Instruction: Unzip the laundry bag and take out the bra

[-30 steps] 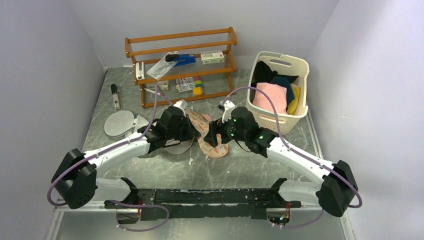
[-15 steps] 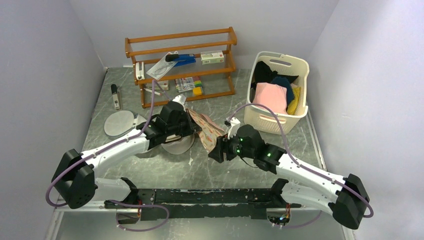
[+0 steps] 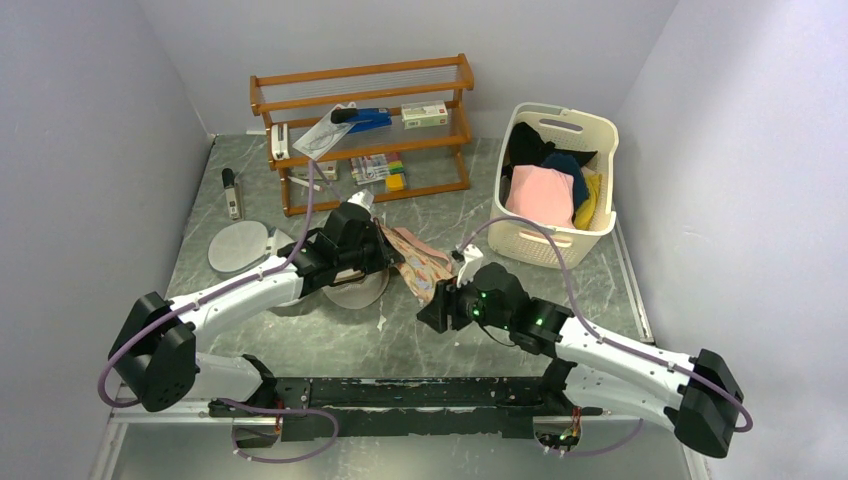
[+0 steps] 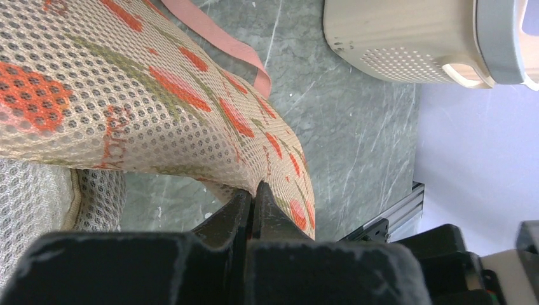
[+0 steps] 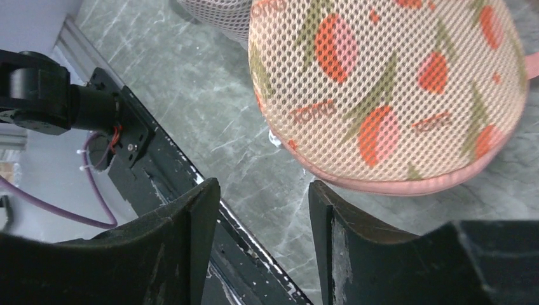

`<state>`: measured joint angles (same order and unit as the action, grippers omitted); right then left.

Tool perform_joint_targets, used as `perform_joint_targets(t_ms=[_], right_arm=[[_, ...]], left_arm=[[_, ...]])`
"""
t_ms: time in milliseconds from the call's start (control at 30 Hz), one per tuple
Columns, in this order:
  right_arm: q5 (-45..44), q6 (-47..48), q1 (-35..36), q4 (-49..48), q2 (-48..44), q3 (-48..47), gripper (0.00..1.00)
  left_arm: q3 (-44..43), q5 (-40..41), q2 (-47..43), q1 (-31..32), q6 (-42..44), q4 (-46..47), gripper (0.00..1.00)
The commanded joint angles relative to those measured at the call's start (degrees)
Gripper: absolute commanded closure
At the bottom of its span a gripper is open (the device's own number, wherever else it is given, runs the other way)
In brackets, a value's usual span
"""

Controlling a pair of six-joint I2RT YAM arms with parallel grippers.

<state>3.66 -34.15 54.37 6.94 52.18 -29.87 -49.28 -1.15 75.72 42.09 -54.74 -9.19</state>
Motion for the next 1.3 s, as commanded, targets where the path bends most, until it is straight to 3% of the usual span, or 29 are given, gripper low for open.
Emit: perform_joint_targets(t_ms=[0,167,533,700,967,1267], right_arm=[[3.5,-4.0,0.2,-8.2,-0.5,5.4,0.46],[3.8,-8.8,0.3,-20.2,1.4,10.3,0.54],[-6.4,-7.9,0.2,-32.1,1.2,14.8,0.54],[-10.5,-8.1,0.2,-32.3,1.4,14.3,0.53],[-9.9,-8.7,0.2,-34.8,3.5,13.6,0.58],[-11.3,-9.7,0.2,-33.0,4.3,12.1,0.77]], left_arm=[[-2.2,0.4,-0.2,-0.5,-1.0,3.7,0.93],[-2.1,-0.1,-0.3,-0.5,-1.3,3.8,0.93],[-0.1,-1.6,-1.0,-0.4,-2.5,5.6,0.93],[1.1,-2.3,-1.5,-0.5,-2.8,6.6,0.93],[2.6,-3.4,-1.2,-0.5,-3.1,7.6,0.93],[2.5,-3.1,-1.3,-0.4,-2.4,7.2,0.93]])
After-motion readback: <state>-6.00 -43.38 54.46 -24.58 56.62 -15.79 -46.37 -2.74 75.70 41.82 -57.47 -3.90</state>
